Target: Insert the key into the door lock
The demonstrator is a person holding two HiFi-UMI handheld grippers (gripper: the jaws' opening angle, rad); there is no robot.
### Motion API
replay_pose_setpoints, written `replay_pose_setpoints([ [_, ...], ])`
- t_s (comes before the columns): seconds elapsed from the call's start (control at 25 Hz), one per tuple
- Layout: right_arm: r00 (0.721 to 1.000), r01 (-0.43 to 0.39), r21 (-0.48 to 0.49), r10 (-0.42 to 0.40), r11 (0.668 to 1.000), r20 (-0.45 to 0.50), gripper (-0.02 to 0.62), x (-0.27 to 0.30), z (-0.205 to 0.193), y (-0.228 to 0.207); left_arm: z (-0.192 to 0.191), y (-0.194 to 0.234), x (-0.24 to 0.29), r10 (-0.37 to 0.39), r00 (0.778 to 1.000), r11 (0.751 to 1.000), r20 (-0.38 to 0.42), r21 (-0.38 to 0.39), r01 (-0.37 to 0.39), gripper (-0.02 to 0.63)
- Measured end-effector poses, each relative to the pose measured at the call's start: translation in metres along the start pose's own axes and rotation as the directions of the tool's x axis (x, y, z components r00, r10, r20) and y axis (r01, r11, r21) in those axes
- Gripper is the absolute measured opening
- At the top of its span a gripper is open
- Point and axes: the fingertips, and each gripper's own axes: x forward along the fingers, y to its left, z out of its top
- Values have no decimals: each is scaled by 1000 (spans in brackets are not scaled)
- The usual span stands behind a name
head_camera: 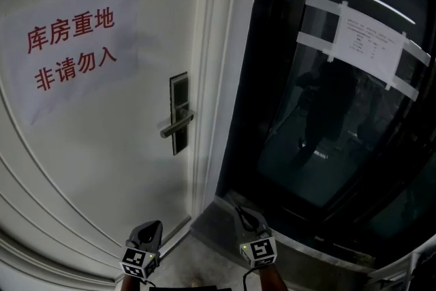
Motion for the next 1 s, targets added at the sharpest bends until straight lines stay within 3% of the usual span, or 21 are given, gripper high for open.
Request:
replay_pose_setpoints([
  [0.12,999,-39,-111,42,993,22,11,25,14,-4,-2,4,11,16,1000,1000,-1,-6,-16,2],
  [0.32,996,-73,-355,85,932,18,11,67,34,-14,-5,14,20,52,999,999,-6,-14,-52,2],
  [0.6,983,-110,-525,170,844,67,11,127,64,-16,-9,35,19,127,992,992,-7,-16,-127,2],
  [1.0,966,-123,-655,241,745,93,11,193,64,-5,-12,65,2,238,971,971,-15,-29,-238,2],
])
